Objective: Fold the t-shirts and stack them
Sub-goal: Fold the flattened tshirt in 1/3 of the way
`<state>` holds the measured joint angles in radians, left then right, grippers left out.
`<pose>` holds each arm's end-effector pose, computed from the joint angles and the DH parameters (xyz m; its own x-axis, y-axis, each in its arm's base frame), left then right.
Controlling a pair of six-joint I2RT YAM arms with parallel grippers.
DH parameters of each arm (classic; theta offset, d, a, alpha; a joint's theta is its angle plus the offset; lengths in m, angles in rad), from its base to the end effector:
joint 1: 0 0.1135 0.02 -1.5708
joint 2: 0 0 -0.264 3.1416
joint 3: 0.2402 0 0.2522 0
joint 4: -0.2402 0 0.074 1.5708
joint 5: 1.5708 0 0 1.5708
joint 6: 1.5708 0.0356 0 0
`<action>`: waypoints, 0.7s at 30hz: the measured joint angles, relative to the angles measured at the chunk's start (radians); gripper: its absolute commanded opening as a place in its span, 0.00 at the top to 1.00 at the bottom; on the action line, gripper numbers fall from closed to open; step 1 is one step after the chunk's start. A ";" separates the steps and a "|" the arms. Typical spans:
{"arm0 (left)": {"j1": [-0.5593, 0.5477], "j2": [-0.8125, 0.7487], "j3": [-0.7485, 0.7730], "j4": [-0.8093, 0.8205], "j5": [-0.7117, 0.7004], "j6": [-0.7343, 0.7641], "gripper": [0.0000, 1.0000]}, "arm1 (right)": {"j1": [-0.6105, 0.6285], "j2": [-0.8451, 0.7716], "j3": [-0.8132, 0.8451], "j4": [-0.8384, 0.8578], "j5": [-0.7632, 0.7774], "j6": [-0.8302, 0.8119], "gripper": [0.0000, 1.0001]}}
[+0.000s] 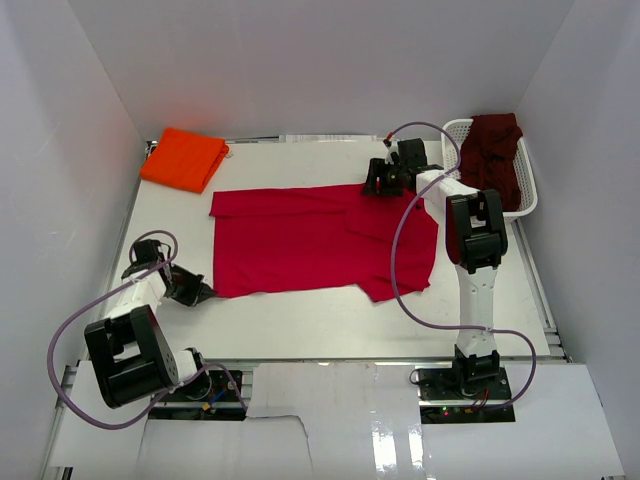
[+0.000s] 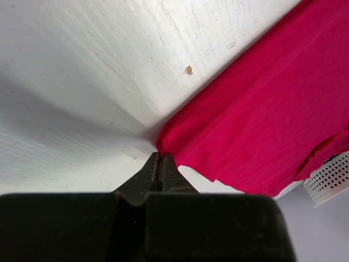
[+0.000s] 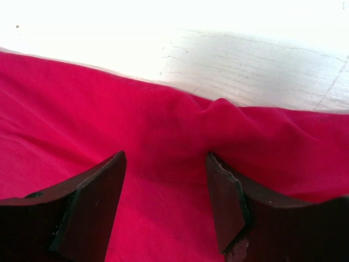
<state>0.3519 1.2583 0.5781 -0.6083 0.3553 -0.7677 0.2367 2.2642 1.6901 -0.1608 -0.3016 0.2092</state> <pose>0.1891 0.0563 0.1542 -0.4874 -0.8726 0.0316 -0.7932 0.4274 -0.4339 0.4905 0.1292 0.1615 -0.7286 0.0282 -0.6844 -0.2932 0.8901 0.3489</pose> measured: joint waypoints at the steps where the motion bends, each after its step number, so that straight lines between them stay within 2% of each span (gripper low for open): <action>1: 0.002 0.000 0.002 -0.006 -0.004 0.001 0.99 | 0.000 0.000 0.000 0.000 0.000 0.000 0.32; 6: 0.027 0.014 0.040 -0.032 -0.020 0.019 0.97 | 0.000 0.008 0.018 -0.011 0.001 -0.001 0.32; 9: 0.039 0.037 0.068 -0.035 -0.025 0.034 0.74 | 0.000 0.016 0.034 -0.017 0.001 -0.001 0.32; 10: 0.040 0.045 0.074 -0.036 -0.026 0.039 0.58 | 0.000 0.018 0.036 -0.018 0.001 -0.001 0.32; 11: 0.040 0.050 0.078 -0.036 -0.027 0.044 0.51 | 0.000 0.019 0.038 -0.021 0.001 -0.001 0.32; 16: 0.048 0.082 0.111 -0.053 -0.046 0.055 0.50 | -0.001 0.029 0.056 -0.027 0.000 -0.002 0.32; 21: 0.082 0.077 0.159 -0.095 -0.083 0.064 0.39 | -0.001 0.035 0.071 -0.041 0.000 -0.003 0.32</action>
<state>0.4343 1.3350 0.7372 -0.7029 0.2726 -0.7033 0.2356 2.2993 1.7615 -0.2020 -0.3012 0.2066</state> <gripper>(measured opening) 0.594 0.679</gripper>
